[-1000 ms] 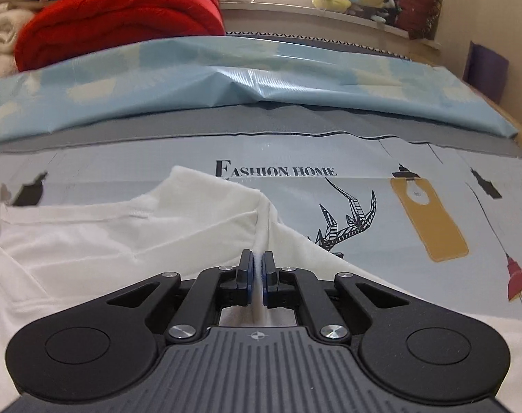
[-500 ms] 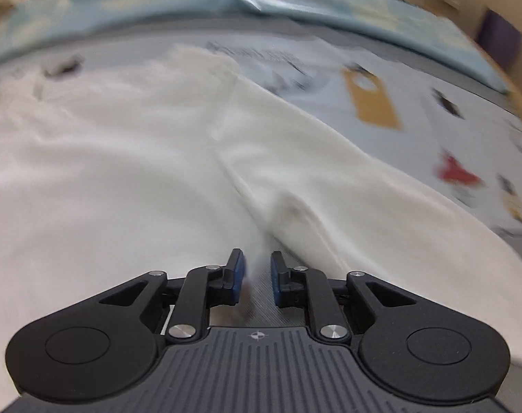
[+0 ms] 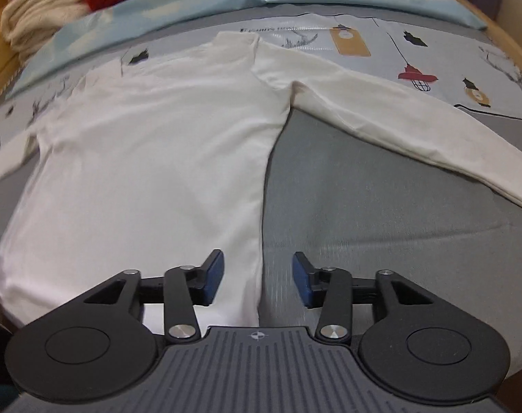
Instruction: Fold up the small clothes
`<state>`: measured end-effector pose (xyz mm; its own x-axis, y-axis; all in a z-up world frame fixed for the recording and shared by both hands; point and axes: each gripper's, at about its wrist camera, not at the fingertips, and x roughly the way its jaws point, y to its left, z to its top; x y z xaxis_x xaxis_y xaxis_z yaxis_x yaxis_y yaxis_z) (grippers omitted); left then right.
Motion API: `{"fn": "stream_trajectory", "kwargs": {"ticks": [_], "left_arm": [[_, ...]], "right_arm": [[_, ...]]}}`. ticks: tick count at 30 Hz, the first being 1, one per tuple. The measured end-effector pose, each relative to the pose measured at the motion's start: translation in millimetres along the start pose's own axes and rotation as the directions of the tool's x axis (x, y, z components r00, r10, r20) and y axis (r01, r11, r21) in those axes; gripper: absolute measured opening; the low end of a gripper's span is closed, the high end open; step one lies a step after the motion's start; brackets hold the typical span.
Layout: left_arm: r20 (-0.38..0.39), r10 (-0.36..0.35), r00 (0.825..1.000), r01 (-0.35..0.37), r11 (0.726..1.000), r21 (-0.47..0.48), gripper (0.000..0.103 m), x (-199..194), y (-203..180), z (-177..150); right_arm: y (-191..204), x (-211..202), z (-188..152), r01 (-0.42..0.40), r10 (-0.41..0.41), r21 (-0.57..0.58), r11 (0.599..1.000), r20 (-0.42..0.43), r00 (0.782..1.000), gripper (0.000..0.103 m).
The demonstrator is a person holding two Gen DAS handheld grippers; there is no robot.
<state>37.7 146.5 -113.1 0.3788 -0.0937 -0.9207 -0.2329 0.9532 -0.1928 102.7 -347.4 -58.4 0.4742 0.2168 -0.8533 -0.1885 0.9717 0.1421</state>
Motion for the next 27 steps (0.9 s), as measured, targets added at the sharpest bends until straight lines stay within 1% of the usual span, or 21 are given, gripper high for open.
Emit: {"fn": "stream_trajectory", "kwargs": {"ticks": [2, 4, 6, 8, 10, 11, 12, 13, 14, 15, 16, 17, 18, 19, 20, 22, 23, 24, 25, 26, 27], "left_arm": [[-0.023, 0.031, 0.999, -0.031, 0.999, 0.025, 0.023, 4, 1, -9], [-0.028, 0.030, 0.999, -0.030, 0.999, 0.023, 0.023, 5, 5, -15], [-0.027, 0.013, 1.000, -0.013, 1.000, 0.005, 0.023, 2, 10, -21], [-0.031, 0.006, 0.999, -0.006, 1.000, 0.012, 0.022, 1, 11, -24], [-0.034, 0.003, 0.999, -0.001, 0.998, 0.058, 0.006, 0, 6, -25], [-0.025, -0.005, 1.000, 0.007, 0.997, 0.079, 0.006, -3, 3, -26], [-0.003, -0.009, 1.000, 0.010, 0.996, 0.091, 0.006, -9, 1, -25], [0.024, -0.021, 0.999, 0.019, 0.996, 0.092, 0.006, -17, 0, -24], [0.067, -0.058, 0.996, 0.053, 0.996, 0.075, 0.005, -31, 1, -23], [0.104, -0.092, 0.990, 0.086, 0.995, 0.058, 0.005, -44, 5, -24], [0.146, -0.121, 0.982, 0.116, 0.992, 0.046, 0.005, -58, 8, -27], [0.178, -0.128, 0.976, 0.122, 0.991, 0.046, 0.005, -68, 10, -30], [0.196, -0.112, 0.974, 0.103, 0.993, 0.056, 0.005, -74, 10, -33], [0.192, -0.094, 0.977, 0.083, 0.994, 0.065, 0.006, -73, 9, -35], [0.160, -0.075, 0.984, 0.063, 0.995, 0.081, 0.006, -66, 7, -36], [0.074, -0.020, 0.997, 0.011, 0.994, 0.111, 0.007, -45, 3, -37], [0.041, 0.023, 0.999, -0.028, 0.992, 0.121, 0.007, -34, 0, -35], [0.025, 0.066, 0.998, -0.068, 0.989, 0.129, 0.007, -28, -1, -36], [0.031, 0.089, 0.996, -0.092, 0.987, 0.134, 0.007, -27, -2, -36], [0.046, 0.078, 0.996, -0.084, 0.987, 0.136, 0.007, -30, -2, -37], [0.059, 0.055, 0.997, -0.063, 0.988, 0.139, 0.010, -33, -4, -37]], "right_arm": [[-3, 7, -14, 0.022, -0.021, 0.015, 1.000, -0.043, 0.999, 0.049], [-7, 13, -23, 0.037, -0.034, 0.041, 0.998, -0.088, 0.996, 0.049], [-8, 14, -33, 0.027, -0.018, 0.076, 0.997, -0.116, 0.993, 0.049], [-10, 16, -44, 0.005, 0.011, 0.119, 0.993, -0.134, 0.991, 0.048], [-8, 15, -53, -0.004, 0.023, 0.139, 0.990, -0.140, 0.990, 0.045], [-7, 13, -57, -0.008, 0.026, 0.137, 0.991, -0.137, 0.990, 0.028], [-5, 11, -60, -0.008, 0.024, 0.126, 0.992, -0.126, 0.992, 0.007], [-4, 3, -59, -0.018, 0.030, 0.123, 0.992, -0.098, 0.995, 0.006], [-6, -7, -57, -0.038, 0.047, 0.139, 0.990, -0.058, 0.997, 0.006], [-11, -22, -53, -0.075, 0.076, 0.180, 0.981, 0.004, 0.997, 0.006], [-18, -37, -50, -0.123, 0.110, 0.231, 0.965, 0.066, 0.992, 0.006], [-28, -56, -49, -0.188, 0.152, 0.289, 0.939, 0.142, 0.978, 0.006], [-35, -69, -49, -0.226, 0.170, 0.317, 0.921, 0.194, 0.966, 0.006], [-40, -81, -50, -0.233, 0.160, 0.327, 0.916, 0.235, 0.959, 0.005], [-42, -86, -51, -0.206, 0.131, 0.321, 0.924, 0.242, 0.961, 0.005], [-41, -77, -51, -0.117, 0.061, 0.302, 0.946, 0.188, 0.980, 0.005], [-40, -62, -53, -0.063, 0.030, 0.293, 0.954, 0.116, 0.993, 0.006], [-38, -47, -55, -0.005, -0.007, 0.278, 0.961, 0.042, 0.999, 0.006], [-35, -32, -57, 0.079, -0.072, 0.249, 0.965, -0.037, 0.997, 0.006], [-32, -20, -60, 0.169, -0.153, 0.213, 0.962, -0.090, 0.984, 0.006], [-31, -16, -61, 0.221, -0.206, 0.193, 0.956, -0.095, 0.974, 0.007]]}}
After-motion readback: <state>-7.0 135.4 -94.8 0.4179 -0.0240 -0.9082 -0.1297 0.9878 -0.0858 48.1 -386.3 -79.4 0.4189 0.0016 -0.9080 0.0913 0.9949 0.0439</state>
